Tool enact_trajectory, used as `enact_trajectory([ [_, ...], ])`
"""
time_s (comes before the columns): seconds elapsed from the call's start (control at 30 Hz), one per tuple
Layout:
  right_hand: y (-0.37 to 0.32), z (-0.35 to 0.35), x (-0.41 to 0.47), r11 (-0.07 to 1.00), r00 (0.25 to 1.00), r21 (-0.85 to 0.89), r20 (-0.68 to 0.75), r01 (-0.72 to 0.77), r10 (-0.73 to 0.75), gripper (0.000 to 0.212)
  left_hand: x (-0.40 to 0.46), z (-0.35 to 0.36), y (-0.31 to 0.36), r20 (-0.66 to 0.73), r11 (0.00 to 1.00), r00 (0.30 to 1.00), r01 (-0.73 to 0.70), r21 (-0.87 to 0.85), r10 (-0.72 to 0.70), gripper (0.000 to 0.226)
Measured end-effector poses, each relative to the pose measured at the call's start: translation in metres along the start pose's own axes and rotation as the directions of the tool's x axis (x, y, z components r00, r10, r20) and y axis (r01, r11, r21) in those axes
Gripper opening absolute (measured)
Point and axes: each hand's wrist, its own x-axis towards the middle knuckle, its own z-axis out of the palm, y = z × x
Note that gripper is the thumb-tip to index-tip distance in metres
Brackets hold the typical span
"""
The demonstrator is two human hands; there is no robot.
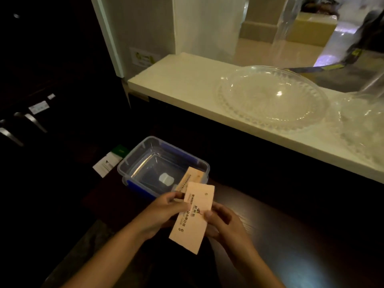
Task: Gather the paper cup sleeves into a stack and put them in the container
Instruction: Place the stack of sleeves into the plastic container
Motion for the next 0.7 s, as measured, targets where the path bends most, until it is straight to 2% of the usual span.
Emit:
enact_trajectory([
  [0.07,-0.003,0.017,0.017,0.984,0.989,-0.148,-0.092,0.1,-0.114,0.025,0.021,-0.037,0.006,-0.039,1.0,0.999,-0.015,-0.018,0.014,0.019],
  [0.1,-0.005,0.022,0.025,0.94,0.969,-0.293,-0.121,0.173,-0.216,0.025,0.032,-0.056,0.01,-0.063,0.999,0.998,-0.029,-0.019,0.028,0.017],
  [0.13,-0.009,0.025,0.033,0.836,0.936,-0.49,-0.105,0.245,-0.336,0.028,0.045,-0.074,0.014,-0.085,0.999,0.996,-0.042,-0.018,0.04,0.016],
  [0.17,-0.013,0.025,0.04,0.65,0.897,-0.7,-0.03,0.296,-0.441,0.034,0.058,-0.092,0.019,-0.103,0.999,0.994,-0.046,-0.011,0.045,0.016],
  [0.2,-0.017,0.024,0.049,0.412,0.865,-0.851,0.091,0.325,-0.494,0.04,0.071,-0.107,0.023,-0.112,0.999,0.993,-0.039,0.007,0.04,0.016],
  [0.23,-0.021,0.023,0.058,0.181,0.846,-0.92,0.224,0.347,-0.483,0.045,0.084,-0.12,0.027,-0.111,0.999,0.993,-0.024,0.035,0.027,0.016],
  [0.27,-0.023,0.021,0.067,-0.01,0.843,-0.932,0.331,0.361,-0.425,0.049,0.096,-0.129,0.029,-0.103,0.998,0.995,-0.005,0.069,0.012,0.015],
  [0.3,-0.027,0.021,0.075,-0.153,0.847,-0.916,0.401,0.371,-0.349,0.052,0.108,-0.136,0.031,-0.091,0.995,0.996,0.013,0.102,-0.003,0.015],
  [0.33,-0.029,0.021,0.082,-0.248,0.858,-0.893,0.436,0.375,-0.272,0.055,0.118,-0.139,0.031,-0.081,0.991,0.997,0.03,0.133,-0.019,0.016],
  [0.4,-0.029,0.02,0.093,-0.36,0.872,-0.849,0.463,0.386,-0.158,0.061,0.135,-0.138,0.029,-0.064,0.982,0.997,0.055,0.183,-0.044,0.018],
  [0.47,-0.03,0.017,0.1,-0.409,0.872,-0.822,0.477,0.397,-0.112,0.064,0.144,-0.131,0.025,-0.049,0.975,0.996,0.085,0.204,-0.077,0.015],
  [0.57,-0.03,0.012,0.105,-0.427,0.879,-0.802,0.476,0.417,-0.035,0.059,0.153,-0.12,0.019,-0.027,0.964,0.992,0.127,0.232,-0.124,0.011],
  [0.7,-0.032,0.007,0.107,-0.448,0.868,-0.784,0.496,0.43,-0.035,0.055,0.155,-0.118,0.012,0.016,0.968,0.984,0.17,0.187,-0.176,0.008],
])
